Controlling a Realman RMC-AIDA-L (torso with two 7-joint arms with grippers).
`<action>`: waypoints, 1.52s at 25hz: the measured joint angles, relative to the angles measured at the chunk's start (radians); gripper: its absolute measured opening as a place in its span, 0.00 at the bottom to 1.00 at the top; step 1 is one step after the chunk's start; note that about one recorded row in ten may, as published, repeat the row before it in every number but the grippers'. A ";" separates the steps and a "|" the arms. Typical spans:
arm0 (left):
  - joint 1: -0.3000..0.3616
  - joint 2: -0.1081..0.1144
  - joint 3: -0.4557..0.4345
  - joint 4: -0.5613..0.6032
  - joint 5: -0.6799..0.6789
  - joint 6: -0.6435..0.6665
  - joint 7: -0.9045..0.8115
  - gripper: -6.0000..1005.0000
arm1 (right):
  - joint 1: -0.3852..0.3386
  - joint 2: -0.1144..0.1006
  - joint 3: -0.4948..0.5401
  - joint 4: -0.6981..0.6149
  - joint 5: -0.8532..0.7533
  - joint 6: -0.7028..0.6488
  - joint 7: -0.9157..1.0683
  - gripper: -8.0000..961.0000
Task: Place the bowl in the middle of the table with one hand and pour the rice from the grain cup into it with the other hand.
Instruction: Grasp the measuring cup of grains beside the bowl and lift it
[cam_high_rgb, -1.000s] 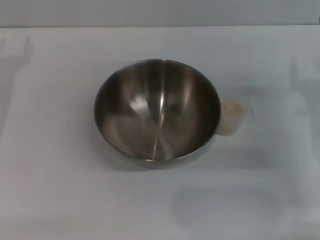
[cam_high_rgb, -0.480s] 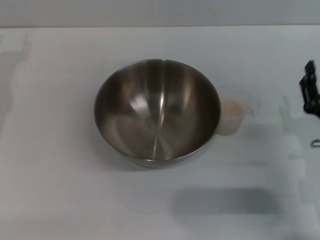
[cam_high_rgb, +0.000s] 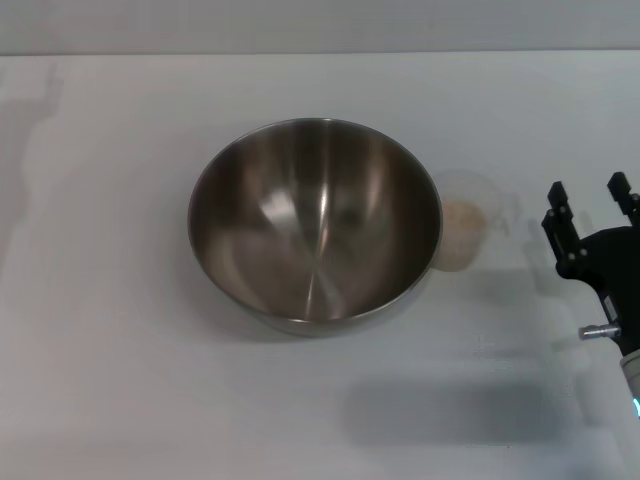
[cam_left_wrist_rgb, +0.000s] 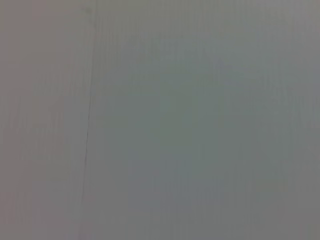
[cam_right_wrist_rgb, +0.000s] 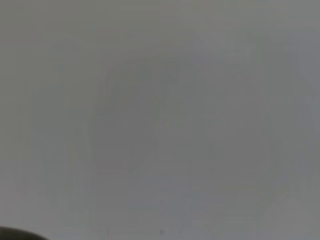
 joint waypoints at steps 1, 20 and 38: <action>0.000 0.000 0.000 0.002 0.000 0.000 0.001 0.67 | -0.002 0.000 -0.008 0.002 0.000 0.009 0.000 0.65; 0.007 -0.005 0.000 0.008 0.000 0.005 0.014 0.67 | -0.014 0.001 -0.039 0.020 0.001 0.109 0.002 0.65; 0.020 -0.015 0.000 0.003 0.000 0.006 0.015 0.67 | 0.042 0.000 -0.026 -0.019 0.000 0.165 0.018 0.65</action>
